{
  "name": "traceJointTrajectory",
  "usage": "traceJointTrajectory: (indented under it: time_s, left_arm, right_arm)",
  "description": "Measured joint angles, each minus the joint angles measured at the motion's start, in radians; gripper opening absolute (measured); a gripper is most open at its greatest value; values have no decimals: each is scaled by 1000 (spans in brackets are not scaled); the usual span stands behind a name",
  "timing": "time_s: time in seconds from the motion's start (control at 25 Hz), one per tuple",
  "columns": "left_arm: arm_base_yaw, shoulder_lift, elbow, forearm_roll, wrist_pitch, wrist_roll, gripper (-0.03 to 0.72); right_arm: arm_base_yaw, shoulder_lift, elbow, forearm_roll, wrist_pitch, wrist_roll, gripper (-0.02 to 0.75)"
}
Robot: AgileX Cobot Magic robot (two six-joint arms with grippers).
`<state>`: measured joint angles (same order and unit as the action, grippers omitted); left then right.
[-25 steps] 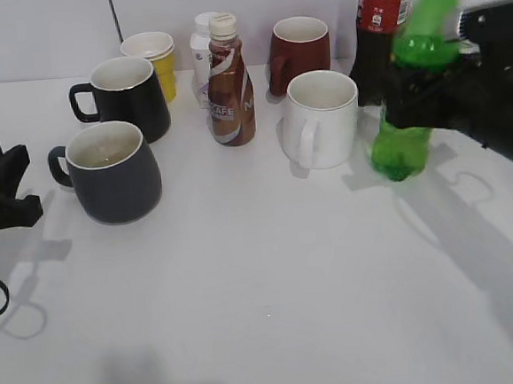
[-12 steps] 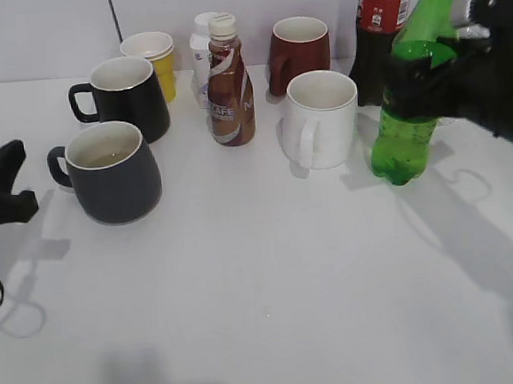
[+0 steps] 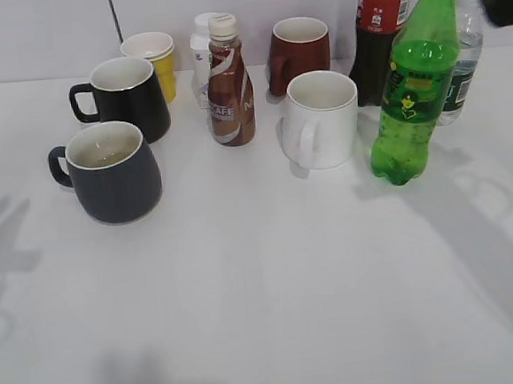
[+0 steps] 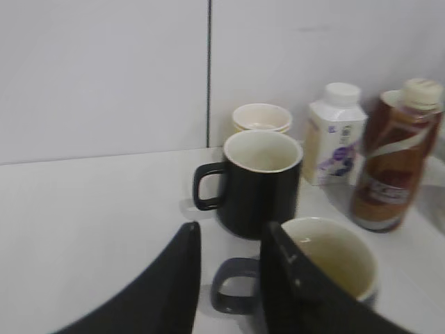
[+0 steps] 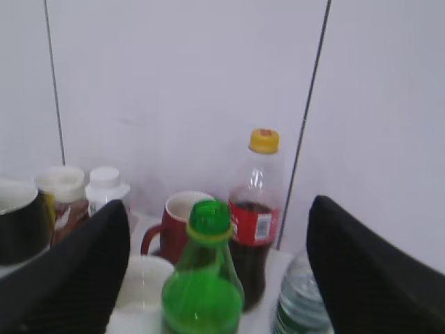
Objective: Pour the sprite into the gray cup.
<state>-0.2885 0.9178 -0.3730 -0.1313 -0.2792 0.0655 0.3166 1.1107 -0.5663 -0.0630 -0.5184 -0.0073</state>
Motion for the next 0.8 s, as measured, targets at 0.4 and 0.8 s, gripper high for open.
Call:
traceJointTrajectory:
  time_s: [0.4,0.8]
  left_arm:
    - [0,-461,-209,108,786,0,239]
    - [0,-775,-212,110,1273,0,429]
  right_arm:
    - [0,-578,-1,-31,702,0,595]
    - [0,-985,-2,28,1563,0,595]
